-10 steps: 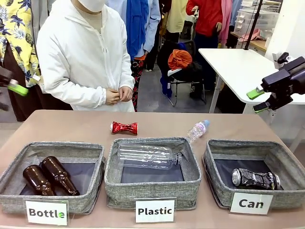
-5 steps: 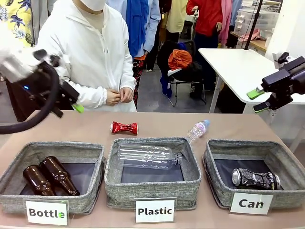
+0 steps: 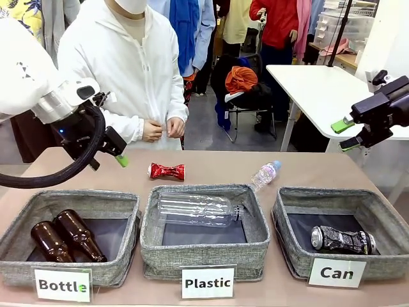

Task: Sort the can waste into the basket.
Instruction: Pick up the can waste from the table and place it in the right Fabric basket.

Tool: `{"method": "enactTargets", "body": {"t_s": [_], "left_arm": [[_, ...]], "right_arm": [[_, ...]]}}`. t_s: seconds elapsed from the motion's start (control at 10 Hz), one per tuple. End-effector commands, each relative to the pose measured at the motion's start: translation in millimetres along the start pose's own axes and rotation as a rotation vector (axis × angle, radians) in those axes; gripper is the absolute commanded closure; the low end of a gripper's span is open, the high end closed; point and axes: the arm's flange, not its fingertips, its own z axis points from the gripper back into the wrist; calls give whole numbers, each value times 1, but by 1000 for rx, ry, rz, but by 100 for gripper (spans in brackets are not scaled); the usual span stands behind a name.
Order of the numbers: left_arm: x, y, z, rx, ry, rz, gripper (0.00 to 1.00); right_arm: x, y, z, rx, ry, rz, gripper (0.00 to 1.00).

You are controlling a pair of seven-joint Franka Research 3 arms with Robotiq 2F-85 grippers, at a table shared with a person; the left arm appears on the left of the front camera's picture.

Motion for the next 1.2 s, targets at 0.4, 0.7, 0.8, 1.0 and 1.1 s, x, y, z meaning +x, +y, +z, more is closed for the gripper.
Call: {"method": "enactTargets", "body": {"t_s": [0.4, 0.7, 0.8, 1.0, 1.1], "left_arm": [[68, -4, -24, 16, 130, -311, 0], [120, -9, -27, 165, 119, -625, 0], [139, -12, -37, 201, 128, -760, 0], [164, -19, -48, 156, 143, -1077, 0], [167, -21, -49, 81, 101, -1201, 0]], "right_arm": [[-1, 0, 3, 0, 8, 15, 0], [-1, 0, 3, 0, 8, 15, 0], [-1, 0, 3, 0, 8, 15, 0], [-1, 0, 3, 0, 8, 15, 0], [-1, 0, 3, 0, 8, 15, 0]]}}
